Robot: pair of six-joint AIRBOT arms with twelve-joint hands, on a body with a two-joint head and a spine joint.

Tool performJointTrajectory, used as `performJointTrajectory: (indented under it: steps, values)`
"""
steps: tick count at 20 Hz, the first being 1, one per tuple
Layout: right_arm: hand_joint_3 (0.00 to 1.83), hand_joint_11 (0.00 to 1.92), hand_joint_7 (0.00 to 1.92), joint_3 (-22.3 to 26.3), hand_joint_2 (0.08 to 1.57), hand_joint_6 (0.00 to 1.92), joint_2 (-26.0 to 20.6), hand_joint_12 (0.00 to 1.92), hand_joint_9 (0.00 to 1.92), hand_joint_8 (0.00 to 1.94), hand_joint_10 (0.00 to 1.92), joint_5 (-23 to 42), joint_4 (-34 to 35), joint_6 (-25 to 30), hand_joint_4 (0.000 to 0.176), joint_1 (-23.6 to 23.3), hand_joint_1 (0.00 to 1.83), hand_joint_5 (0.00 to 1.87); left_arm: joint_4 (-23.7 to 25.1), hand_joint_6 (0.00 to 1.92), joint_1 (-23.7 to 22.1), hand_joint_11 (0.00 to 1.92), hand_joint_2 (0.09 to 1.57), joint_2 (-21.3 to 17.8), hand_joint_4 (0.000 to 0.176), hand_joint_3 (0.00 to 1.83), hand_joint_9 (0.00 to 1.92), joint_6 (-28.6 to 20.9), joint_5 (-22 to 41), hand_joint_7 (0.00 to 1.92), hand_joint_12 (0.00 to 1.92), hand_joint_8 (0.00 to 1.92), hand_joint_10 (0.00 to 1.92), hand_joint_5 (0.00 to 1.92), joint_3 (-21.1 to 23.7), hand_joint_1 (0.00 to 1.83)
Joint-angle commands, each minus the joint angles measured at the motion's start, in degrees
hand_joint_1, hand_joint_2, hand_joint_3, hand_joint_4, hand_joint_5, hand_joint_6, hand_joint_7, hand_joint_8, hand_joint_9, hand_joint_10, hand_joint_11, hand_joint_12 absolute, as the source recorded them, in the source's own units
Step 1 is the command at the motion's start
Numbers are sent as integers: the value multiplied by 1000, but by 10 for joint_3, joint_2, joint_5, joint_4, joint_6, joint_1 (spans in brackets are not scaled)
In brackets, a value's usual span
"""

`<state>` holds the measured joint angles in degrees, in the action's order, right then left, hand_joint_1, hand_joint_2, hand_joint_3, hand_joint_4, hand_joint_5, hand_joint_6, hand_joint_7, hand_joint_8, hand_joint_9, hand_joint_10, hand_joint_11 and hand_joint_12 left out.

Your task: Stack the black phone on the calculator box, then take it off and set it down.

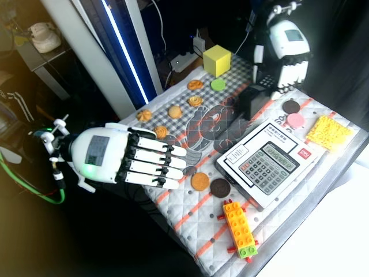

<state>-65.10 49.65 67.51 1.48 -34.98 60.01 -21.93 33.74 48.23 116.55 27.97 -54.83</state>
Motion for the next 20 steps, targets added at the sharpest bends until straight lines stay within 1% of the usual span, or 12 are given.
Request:
performJointTrajectory:
  steps: [1, 2, 3, 4, 7, 8, 10, 16, 17, 18, 19, 20]
  values:
    - [3, 328, 342, -1, 1301, 1, -2, 120, 320, 4, 4, 67, 15, 0, 31, -3, 451, 420, 23, 802, -11, 849, 1065, -14, 0, 0, 1033, -24, 86, 1087, 1118, 788, 1060, 1013, 5, 1386]
    - [3, 328, 342, -1, 1301, 1, -2, 120, 320, 4, 4, 67, 15, 0, 31, -3, 451, 420, 37, 802, -14, 849, 1065, -19, 0, 0, 1033, -34, 90, 1087, 1118, 788, 1060, 1013, 11, 1386]
    - [2, 341, 337, -1, 1303, 1, -2, 121, 319, 1, 3, 67, 15, 0, 11, -3, 472, 421, 52, 896, -19, 894, 1068, -26, 0, 1, 1042, -42, 97, 1084, 1047, 751, 1056, 978, 18, 1389]
    - [0, 350, 332, -1, 1301, 0, -2, 123, 319, 0, 2, 67, 15, 0, 15, -3, 472, 420, 66, 915, -26, 964, 1066, -30, 0, 0, 1104, -43, 105, 1166, 1065, 723, 782, 990, 25, 1285]
    - [0, 346, 337, -2, 1302, 0, 0, 114, 320, 1, 2, 67, 15, 0, 11, -3, 489, 417, 103, 967, -60, 920, 1070, -29, 0, 2, 1144, -44, 110, 1159, 1005, 708, 503, 994, 30, 1249]
    - [1, 340, 334, -3, 1304, 0, 2, 110, 316, 0, 0, 67, 15, 0, 5, -3, 496, 413, 106, 929, -70, 899, 1059, -23, 0, 0, 1087, -44, 107, 1139, 994, 680, 870, 989, 25, 1363]
    - [0, 344, 342, -4, 1302, 0, 4, 103, 323, 1, 1, 67, 15, 0, 2, -6, 519, 416, 98, 723, -99, 788, 1052, 7, 0, 0, 1081, -45, 87, 1153, 1067, 807, 568, 1085, -5, 1265]
    - [2, 396, 338, -8, 1309, 4, 7, 116, 343, 4, 7, 67, 15, 0, 3, -10, 461, 426, 71, 814, -183, 734, 1062, 102, 0, 0, 1132, -50, 29, 1159, 1216, 789, 453, 1037, -110, 1254]
    - [0, 395, 338, -9, 1308, 3, 9, 115, 342, 3, 5, 67, 15, 0, 5, -11, 487, 427, 65, 827, -193, 692, 1056, 121, 0, 0, 1129, -50, 15, 1186, 1196, 722, 414, 1040, -132, 1256]
    - [0, 446, 336, -11, 1306, 3, 12, 140, 383, 1, 15, 67, 14, 0, 11, -12, 485, 433, 57, 935, -199, 590, 1050, 143, 0, 0, 1100, -50, 2, 1232, 908, 508, 180, 1048, -153, 1256]
    - [0, 457, 336, -13, 1306, 2, 14, 147, 394, 1, 14, 67, 14, 0, 10, -12, 508, 434, 52, 966, -202, 582, 1050, 159, 0, 0, 1136, -50, -9, 1249, 850, 464, 92, 1035, -170, 1258]
    - [0, 479, 337, -14, 1303, 3, 16, 158, 403, 1, 16, 67, 13, 0, 8, -13, 508, 435, 49, 918, -206, 637, 1057, 177, 0, 0, 1036, -50, -21, 1237, 970, 504, 806, 1013, -187, 1365]
